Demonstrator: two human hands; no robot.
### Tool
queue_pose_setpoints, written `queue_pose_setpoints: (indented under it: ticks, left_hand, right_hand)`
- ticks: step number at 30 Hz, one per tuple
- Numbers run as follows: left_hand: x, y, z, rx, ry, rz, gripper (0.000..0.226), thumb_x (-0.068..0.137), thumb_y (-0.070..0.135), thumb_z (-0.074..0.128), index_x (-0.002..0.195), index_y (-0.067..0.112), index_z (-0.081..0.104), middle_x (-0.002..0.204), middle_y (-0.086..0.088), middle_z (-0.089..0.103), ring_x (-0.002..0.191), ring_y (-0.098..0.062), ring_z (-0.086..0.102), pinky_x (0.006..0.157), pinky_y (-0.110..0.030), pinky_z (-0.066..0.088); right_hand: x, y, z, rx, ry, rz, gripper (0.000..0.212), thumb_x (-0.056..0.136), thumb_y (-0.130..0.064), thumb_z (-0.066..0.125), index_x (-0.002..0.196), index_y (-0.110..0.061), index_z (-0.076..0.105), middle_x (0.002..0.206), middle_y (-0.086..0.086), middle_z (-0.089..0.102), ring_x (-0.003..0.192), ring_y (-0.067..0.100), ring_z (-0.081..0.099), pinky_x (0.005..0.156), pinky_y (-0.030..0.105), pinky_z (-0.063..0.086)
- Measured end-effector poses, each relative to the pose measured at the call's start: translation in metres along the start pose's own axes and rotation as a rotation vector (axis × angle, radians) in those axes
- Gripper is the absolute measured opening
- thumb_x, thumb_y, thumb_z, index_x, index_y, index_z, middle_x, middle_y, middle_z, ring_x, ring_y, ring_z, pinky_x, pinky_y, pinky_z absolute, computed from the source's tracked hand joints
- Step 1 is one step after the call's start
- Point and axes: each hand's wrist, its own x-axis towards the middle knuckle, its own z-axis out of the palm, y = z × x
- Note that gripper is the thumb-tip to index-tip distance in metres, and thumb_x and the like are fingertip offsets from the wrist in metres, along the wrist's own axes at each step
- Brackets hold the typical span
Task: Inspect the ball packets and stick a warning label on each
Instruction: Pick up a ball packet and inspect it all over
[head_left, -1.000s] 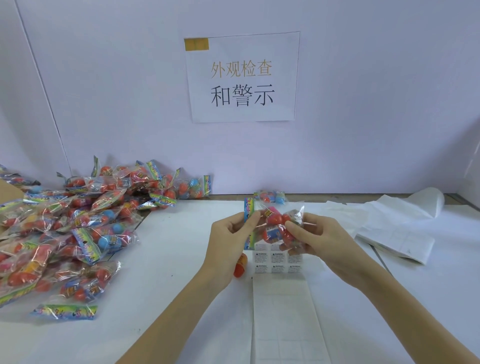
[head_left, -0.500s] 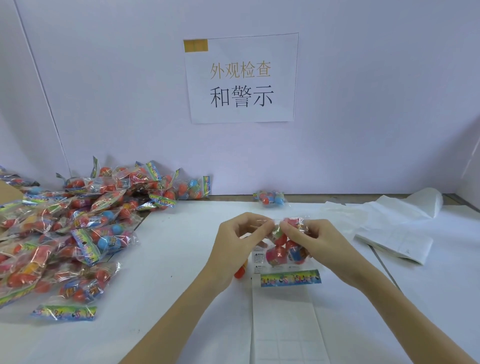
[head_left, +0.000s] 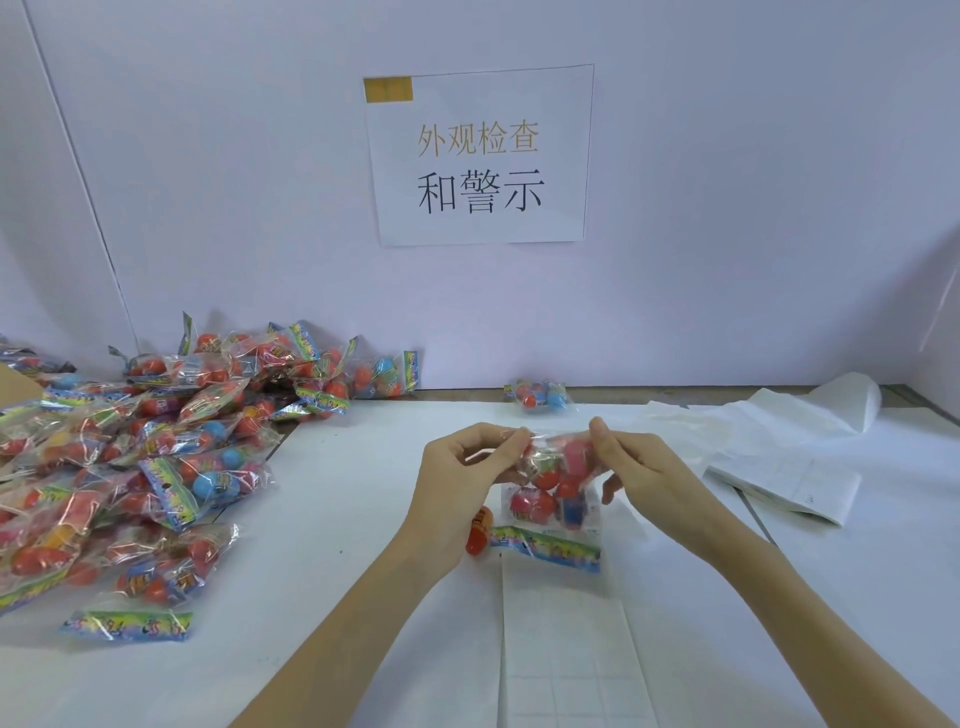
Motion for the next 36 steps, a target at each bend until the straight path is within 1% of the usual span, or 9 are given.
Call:
queue_pose_setpoints:
  ticks: [6,13,16,19,22,26,29,34,36]
  left_hand:
    - [0.001,-0.003,-0.006,-0.064,0.036,0.025,0.013,0.101,0.007,0.064,0.099,-0.003,0.072,0.091,-0.011,0.076,0.086,-0.019,0.074,0.09,-0.035,0.059]
    - [0.0,-0.003,-0.003,0.058,-0.003,0.061,0.018,0.097,0.029,0.073,0.11,0.016,0.076,0.105,-0.003,0.078,0.095,-0.018,0.073,0.085,-0.027,0.058]
    - [0.002,0.0,-0.008,-0.038,0.003,-0.003,0.003,0.095,0.012,0.073,0.094,0.011,0.075,0.094,-0.006,0.075,0.086,-0.017,0.07,0.078,-0.026,0.056]
    - [0.002,0.003,-0.01,-0.166,-0.051,-0.08,0.018,0.094,0.005,0.07,0.081,0.015,0.075,0.092,-0.008,0.073,0.084,-0.017,0.069,0.075,-0.024,0.057]
    - [0.002,0.002,-0.009,-0.09,-0.025,-0.021,0.007,0.089,0.017,0.077,0.083,0.015,0.075,0.089,-0.006,0.074,0.084,-0.017,0.069,0.08,-0.029,0.058]
    - [0.002,0.003,-0.006,-0.15,0.011,0.012,0.022,0.077,0.03,0.081,0.085,0.011,0.071,0.088,-0.004,0.074,0.084,-0.016,0.069,0.082,-0.028,0.057]
    - [0.001,0.005,-0.005,-0.195,0.0,0.001,0.019,0.08,0.026,0.081,0.084,0.012,0.07,0.087,-0.002,0.074,0.082,-0.015,0.069,0.078,-0.023,0.056]
    - [-0.004,0.002,-0.005,0.08,0.037,0.331,0.014,0.091,0.006,0.078,0.089,0.018,0.07,0.102,0.001,0.072,0.092,-0.017,0.07,0.083,-0.025,0.056]
    - [-0.004,-0.001,-0.004,0.204,-0.037,0.526,0.015,0.088,0.005,0.08,0.09,0.018,0.074,0.109,0.0,0.065,0.104,-0.02,0.068,0.09,-0.029,0.057]
  right_hand:
    - [-0.001,0.0,0.001,0.143,-0.104,0.097,0.037,0.089,-0.035,0.079,0.116,-0.017,0.061,0.098,0.0,0.082,0.097,0.017,0.078,0.086,0.03,0.052]
    - [-0.003,-0.005,-0.003,0.112,-0.071,0.03,0.034,0.076,-0.054,0.081,0.097,-0.027,0.079,0.097,0.007,0.079,0.096,0.031,0.075,0.089,0.046,0.059]
    - [-0.005,-0.008,-0.001,0.152,-0.063,0.021,0.035,0.088,-0.059,0.065,0.099,-0.03,0.082,0.098,0.008,0.079,0.089,0.024,0.072,0.082,0.034,0.056]
    - [-0.003,-0.007,-0.001,0.163,-0.024,0.059,0.043,0.1,-0.056,0.051,0.095,-0.027,0.084,0.095,0.005,0.081,0.087,0.019,0.074,0.087,0.03,0.055]
    - [0.001,-0.002,-0.001,0.059,0.041,0.085,0.05,0.105,-0.049,0.047,0.087,-0.017,0.082,0.089,0.006,0.081,0.084,0.02,0.073,0.083,0.035,0.051]
    - [0.0,-0.006,-0.004,0.1,0.022,0.062,0.043,0.109,-0.039,0.045,0.091,-0.026,0.082,0.087,-0.004,0.081,0.081,0.006,0.075,0.071,0.007,0.049]
    - [0.001,-0.004,-0.005,0.135,0.025,0.069,0.04,0.108,-0.04,0.046,0.095,-0.027,0.081,0.086,-0.006,0.081,0.073,0.001,0.072,0.067,0.005,0.048]
    - [0.006,0.01,-0.002,-0.05,0.288,0.052,0.025,0.097,-0.049,0.066,0.082,-0.037,0.081,0.081,-0.003,0.069,0.062,0.015,0.055,0.061,0.018,0.044]
    - [0.006,0.009,-0.003,0.166,0.266,0.137,0.033,0.099,-0.052,0.061,0.089,-0.027,0.08,0.076,0.007,0.07,0.056,0.017,0.053,0.057,0.02,0.044]
